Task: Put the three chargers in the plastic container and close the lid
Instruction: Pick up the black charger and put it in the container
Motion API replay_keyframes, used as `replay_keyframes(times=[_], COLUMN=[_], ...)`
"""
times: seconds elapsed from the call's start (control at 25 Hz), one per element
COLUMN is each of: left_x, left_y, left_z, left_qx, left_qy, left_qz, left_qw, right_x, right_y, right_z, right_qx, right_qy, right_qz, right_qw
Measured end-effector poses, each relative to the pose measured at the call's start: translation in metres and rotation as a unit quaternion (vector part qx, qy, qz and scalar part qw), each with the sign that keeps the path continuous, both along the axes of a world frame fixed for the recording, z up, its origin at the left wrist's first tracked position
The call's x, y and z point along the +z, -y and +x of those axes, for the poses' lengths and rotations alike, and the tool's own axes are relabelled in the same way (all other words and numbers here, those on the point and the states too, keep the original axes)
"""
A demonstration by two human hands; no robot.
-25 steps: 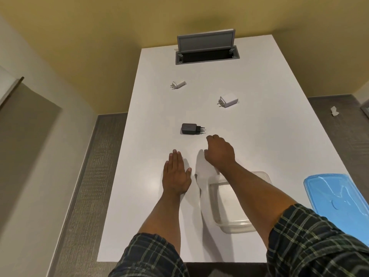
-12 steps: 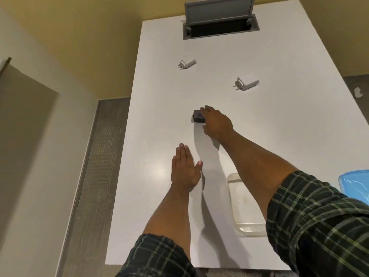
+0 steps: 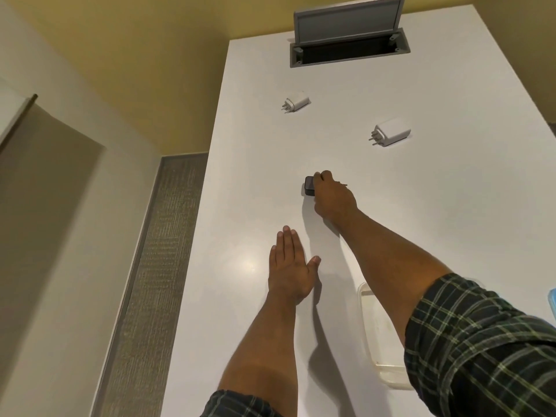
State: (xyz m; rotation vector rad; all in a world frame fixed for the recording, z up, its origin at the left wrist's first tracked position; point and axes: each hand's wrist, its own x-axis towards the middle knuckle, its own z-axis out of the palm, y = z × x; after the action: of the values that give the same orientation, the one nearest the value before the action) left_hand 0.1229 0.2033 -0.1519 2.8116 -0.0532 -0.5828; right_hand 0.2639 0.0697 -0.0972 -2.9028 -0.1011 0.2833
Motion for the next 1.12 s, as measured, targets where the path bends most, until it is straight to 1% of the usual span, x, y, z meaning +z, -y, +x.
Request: replay_keyframes(times=[0.16,0.28,0.4,0.56,0.72,0.8,0.84,0.92,0.96,1.12], left_x=[0.002,0.004,0.007,0.017,0.031,0.04,0.043,0.047,0.047,0.049], left_y=[0.002,0.002,0.002,0.003,0.0,0.004,0.007,0.013,0.016,0.023], left_z=[0.0,-0.001,-0.002,-0.007,-0.018,-0.028,-0.033,-0.045,-0.049,-0.061], left_qx=[-0.002,-0.004,-0.007,-0.019,-0.038,-0.029,-0.024,-0.012,-0.008,-0.009], left_qy=[-0.002,-0.01,-0.017,-0.033,-0.079,-0.111,-0.126,-0.148,-0.158,-0.183], left_qz=[0.002,-0.004,0.008,0.017,0.022,0.009,0.002,-0.003,-0.003,0.005], left_qw=[1.0,1.0,1.0,0.999,0.996,0.993,0.992,0.989,0.987,0.983], right_x=[-0.005,-0.001,0.011,0.04,0.07,0.081,0.085,0.092,0.094,0.101], right_y=[0.004,0.014,0.027,0.049,0.069,0.079,0.084,0.094,0.099,0.123], right_z=[-0.006,-0.021,-0.04,-0.063,-0.089,-0.106,-0.114,-0.129,-0.134,-0.152], right_qx=[0.027,0.022,-0.008,-0.004,-0.031,-0.033,-0.035,-0.033,-0.018,0.093], right_qy=[0.02,0.027,0.057,0.089,0.094,0.105,0.099,0.059,0.037,-0.047], right_qz=[-0.061,-0.063,-0.022,0.037,0.158,0.197,0.222,0.273,0.283,0.274], right_qw=[0.998,0.997,0.998,0.995,0.983,0.974,0.969,0.96,0.958,0.956])
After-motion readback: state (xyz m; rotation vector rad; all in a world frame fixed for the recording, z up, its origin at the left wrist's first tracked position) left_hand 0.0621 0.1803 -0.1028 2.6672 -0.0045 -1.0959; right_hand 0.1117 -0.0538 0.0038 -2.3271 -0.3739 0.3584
